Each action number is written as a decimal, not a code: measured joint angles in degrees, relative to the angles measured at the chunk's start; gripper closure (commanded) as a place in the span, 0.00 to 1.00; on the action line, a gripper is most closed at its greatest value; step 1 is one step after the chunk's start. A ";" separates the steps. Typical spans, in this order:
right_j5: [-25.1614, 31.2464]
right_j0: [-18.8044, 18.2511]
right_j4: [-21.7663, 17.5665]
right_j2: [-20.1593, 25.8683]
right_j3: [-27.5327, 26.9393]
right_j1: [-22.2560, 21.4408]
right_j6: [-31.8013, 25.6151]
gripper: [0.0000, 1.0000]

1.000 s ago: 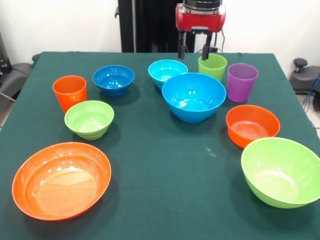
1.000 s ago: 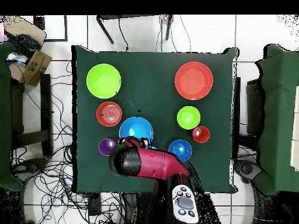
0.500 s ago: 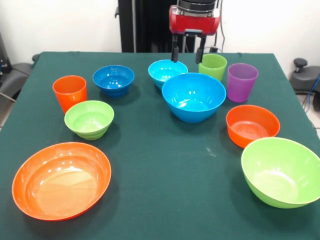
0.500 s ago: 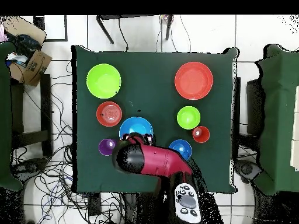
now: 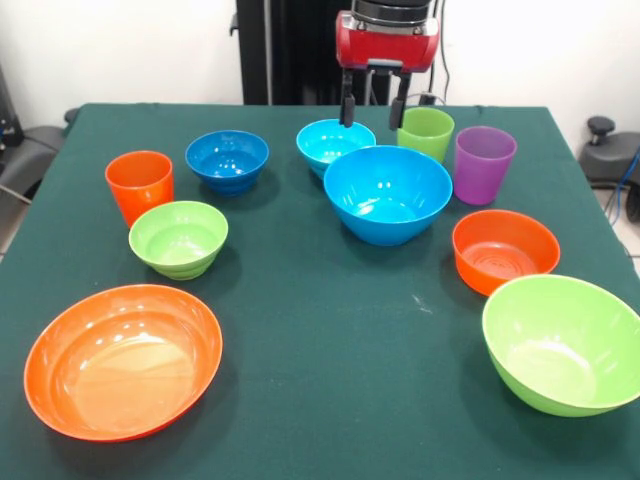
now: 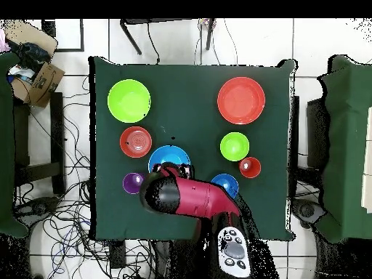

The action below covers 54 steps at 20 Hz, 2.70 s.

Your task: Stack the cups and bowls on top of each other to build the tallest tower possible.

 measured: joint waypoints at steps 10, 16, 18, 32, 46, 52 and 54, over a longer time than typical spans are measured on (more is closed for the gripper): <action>0.00 0.00 -0.01 0.01 -0.74 0.00 0.00 0.00; 0.00 0.01 -0.01 0.01 -0.75 0.00 0.00 0.00; 0.00 0.04 -0.01 0.01 -0.75 0.00 0.00 0.00; 1.49 0.49 0.04 0.34 -3.16 2.31 0.00 0.00; 3.21 2.82 0.73 1.14 -7.81 4.15 0.01 0.00; 6.20 7.49 3.03 -0.56 -10.96 5.86 1.95 0.00; 6.20 8.56 3.56 -0.91 -11.51 6.31 2.72 0.00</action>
